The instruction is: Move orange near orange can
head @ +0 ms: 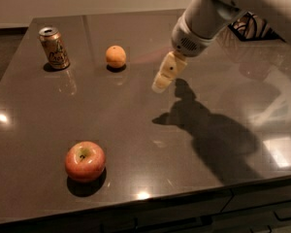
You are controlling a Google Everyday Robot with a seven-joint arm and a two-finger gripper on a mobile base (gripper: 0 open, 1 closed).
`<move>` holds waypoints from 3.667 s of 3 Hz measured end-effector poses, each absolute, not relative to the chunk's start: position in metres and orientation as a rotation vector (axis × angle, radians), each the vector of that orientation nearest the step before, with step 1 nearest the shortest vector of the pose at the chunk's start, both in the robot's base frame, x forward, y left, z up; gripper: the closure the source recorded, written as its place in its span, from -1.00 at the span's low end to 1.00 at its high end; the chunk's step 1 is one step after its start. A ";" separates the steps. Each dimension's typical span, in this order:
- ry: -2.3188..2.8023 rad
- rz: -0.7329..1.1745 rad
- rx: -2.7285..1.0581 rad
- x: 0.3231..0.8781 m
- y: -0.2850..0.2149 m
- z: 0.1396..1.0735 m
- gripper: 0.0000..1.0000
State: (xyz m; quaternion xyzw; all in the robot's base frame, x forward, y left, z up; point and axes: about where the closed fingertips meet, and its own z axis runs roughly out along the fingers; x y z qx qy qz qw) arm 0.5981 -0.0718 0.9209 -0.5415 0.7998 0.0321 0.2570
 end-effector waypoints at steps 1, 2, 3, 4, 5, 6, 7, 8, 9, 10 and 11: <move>2.171 0.112 -1.439 0.621 -0.045 0.908 -1.00; 2.166 0.152 -1.404 0.642 -0.012 0.900 -1.00; 2.169 0.200 -1.353 0.660 0.019 0.896 -1.00; 2.193 0.235 -1.275 0.684 0.044 0.892 -1.00; 2.228 0.251 -1.215 0.708 0.057 0.884 -1.00; 2.254 0.269 -1.181 0.729 0.065 0.874 -1.00; 2.264 0.290 -1.174 0.742 0.072 0.868 -1.00; 2.271 0.304 -1.176 0.751 0.077 0.863 -0.63; 2.258 0.306 -1.186 0.755 0.081 0.865 -0.17; 2.213 0.320 -1.233 0.751 0.093 0.877 0.45; 2.150 0.349 -1.291 0.745 0.114 0.892 0.91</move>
Offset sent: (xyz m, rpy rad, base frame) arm 0.0687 0.0971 -0.0294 0.1194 0.0039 -0.0469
